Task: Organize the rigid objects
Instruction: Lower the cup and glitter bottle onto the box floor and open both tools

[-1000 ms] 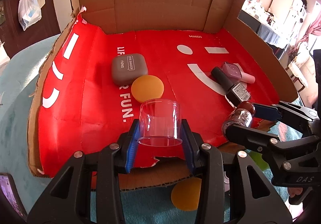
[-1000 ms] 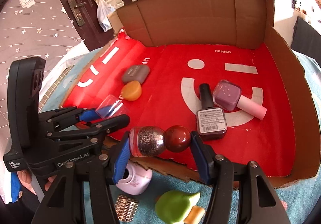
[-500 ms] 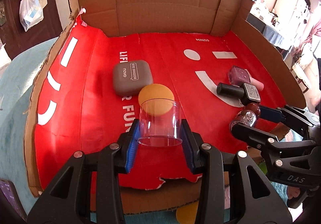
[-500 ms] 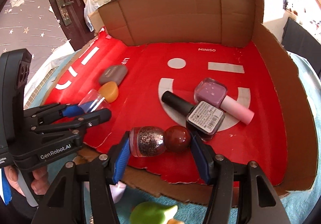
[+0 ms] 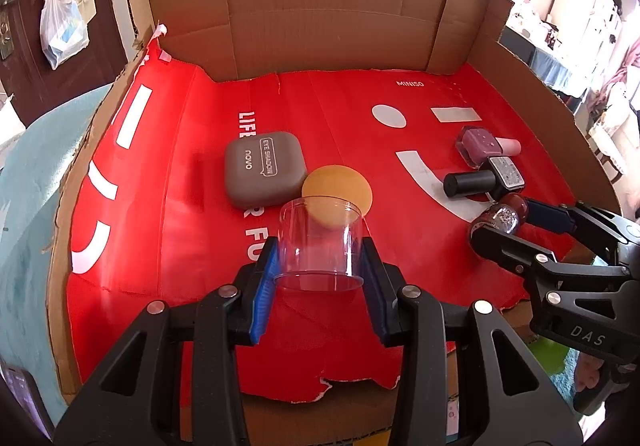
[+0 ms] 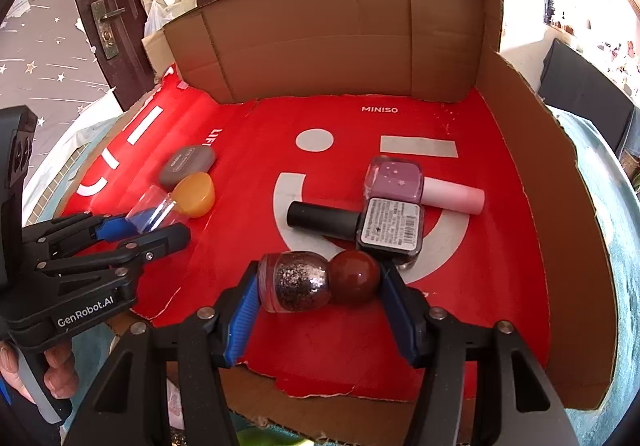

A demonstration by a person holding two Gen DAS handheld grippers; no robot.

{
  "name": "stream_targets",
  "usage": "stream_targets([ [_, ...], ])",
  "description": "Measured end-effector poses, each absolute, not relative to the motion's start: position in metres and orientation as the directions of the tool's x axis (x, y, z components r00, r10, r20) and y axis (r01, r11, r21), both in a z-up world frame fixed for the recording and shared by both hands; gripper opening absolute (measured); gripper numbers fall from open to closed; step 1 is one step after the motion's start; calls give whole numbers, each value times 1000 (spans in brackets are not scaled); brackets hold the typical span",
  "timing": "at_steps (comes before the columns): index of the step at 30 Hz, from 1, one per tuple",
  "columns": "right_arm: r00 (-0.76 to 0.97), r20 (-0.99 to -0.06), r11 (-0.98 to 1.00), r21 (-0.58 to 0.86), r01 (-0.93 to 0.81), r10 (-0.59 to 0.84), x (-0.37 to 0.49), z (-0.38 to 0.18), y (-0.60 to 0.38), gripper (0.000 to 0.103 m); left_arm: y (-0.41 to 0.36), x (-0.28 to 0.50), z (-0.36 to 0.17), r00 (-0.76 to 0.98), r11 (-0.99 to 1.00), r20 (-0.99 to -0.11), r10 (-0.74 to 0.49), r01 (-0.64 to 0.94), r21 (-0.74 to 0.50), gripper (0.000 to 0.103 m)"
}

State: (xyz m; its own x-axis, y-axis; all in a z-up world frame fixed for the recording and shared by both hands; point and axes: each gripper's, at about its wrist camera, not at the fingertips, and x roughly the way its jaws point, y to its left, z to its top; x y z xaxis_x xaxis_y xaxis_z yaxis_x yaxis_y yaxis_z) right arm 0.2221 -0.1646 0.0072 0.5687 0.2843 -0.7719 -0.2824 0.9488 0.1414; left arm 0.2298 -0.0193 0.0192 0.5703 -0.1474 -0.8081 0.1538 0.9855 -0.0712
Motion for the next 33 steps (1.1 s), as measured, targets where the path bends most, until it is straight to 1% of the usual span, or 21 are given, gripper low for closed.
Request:
stream_targets([
  [33,571,-772,952,145,-270,279,227,7,-166,60,-22,233,17,578,988,-806,-123,145,-46,37],
])
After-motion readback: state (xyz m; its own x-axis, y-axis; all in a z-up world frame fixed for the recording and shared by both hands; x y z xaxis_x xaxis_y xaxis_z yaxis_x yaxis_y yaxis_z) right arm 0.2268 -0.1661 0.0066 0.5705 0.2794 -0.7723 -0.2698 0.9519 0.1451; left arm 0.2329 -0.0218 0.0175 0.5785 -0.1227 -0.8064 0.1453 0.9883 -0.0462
